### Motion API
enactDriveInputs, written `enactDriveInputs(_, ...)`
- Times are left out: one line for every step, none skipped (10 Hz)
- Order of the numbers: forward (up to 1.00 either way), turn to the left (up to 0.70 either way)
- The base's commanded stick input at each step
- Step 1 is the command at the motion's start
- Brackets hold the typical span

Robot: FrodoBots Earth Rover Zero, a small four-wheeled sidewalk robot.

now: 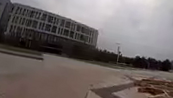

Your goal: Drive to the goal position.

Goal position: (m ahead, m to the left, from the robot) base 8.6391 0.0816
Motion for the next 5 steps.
enactDriveInputs(0.19,0.00)
enactDriveInputs(0.00,0.00)
enactDriveInputs(0.00,0.00)
enactDriveInputs(0.00,0.00)
enactDriveInputs(0.00,0.00)
